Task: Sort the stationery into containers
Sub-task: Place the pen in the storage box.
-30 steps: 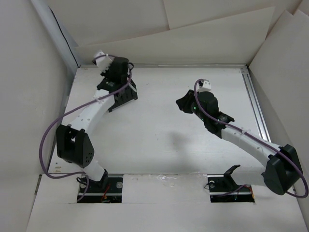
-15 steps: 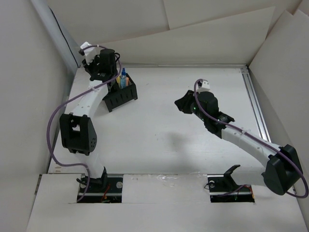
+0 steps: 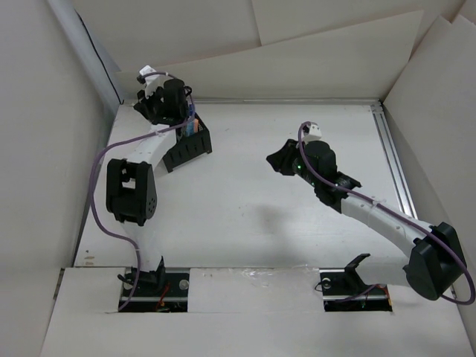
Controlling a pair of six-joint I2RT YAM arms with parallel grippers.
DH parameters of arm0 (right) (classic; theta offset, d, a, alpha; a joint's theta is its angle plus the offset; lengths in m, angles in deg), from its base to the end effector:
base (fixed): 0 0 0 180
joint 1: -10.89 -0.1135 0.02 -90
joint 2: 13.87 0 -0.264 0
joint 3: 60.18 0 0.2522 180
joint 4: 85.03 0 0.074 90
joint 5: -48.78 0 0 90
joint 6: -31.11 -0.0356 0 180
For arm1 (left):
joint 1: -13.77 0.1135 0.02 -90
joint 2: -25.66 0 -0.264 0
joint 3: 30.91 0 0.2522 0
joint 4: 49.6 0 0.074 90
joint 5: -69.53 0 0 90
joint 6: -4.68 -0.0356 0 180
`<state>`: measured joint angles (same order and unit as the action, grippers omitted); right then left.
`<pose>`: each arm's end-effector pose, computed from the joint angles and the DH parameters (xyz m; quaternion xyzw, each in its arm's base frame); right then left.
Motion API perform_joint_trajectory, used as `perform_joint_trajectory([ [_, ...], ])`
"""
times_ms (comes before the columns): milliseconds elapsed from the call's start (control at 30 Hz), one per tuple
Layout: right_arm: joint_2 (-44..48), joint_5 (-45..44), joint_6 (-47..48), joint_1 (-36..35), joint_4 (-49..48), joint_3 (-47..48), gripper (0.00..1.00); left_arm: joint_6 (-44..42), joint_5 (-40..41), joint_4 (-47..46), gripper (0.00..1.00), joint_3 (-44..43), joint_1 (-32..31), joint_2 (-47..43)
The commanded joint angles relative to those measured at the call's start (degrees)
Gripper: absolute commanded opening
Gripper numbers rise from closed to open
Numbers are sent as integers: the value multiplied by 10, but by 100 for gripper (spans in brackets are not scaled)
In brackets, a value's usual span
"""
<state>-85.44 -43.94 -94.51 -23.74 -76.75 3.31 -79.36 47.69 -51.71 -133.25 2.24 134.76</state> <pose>0.2407 0.1642 0.2977 0.0211 0.8001 0.3292 0.5010 0.4414 -0.0563 0.3262 -0.3498 0.6267 0.3218 0.6175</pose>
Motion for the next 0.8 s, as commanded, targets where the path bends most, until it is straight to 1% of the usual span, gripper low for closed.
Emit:
perform_joint_trajectory([
  [0, 13, 7, 7, -8, -39, -2, 31, -85, 28, -123, 0, 16, -11, 9],
  [100, 13, 7, 7, -8, -45, -2, 31, -101, 33, -155, 0, 16, -17, 17],
  [267, 13, 7, 7, -8, -45, -2, 31, -96, 33, -155, 0, 16, -17, 45],
  [500, 7, 12, 13, -8, -51, -2, 31, -96, 33, -160, 0, 5, -17, 57],
  [567, 7, 12, 13, -8, -51, -2, 31, -81, 33, -147, 0, 5, -17, 62],
  [700, 7, 12, 13, -8, -51, -2, 31, -28, 27, -101, 10, 16, -17, 39],
  [733, 7, 12, 13, -8, -51, -2, 31, -18, 27, -92, 13, 23, -17, 33],
  [767, 7, 12, 13, -8, -51, -2, 31, 1, 22, -76, 20, 23, -17, 22],
])
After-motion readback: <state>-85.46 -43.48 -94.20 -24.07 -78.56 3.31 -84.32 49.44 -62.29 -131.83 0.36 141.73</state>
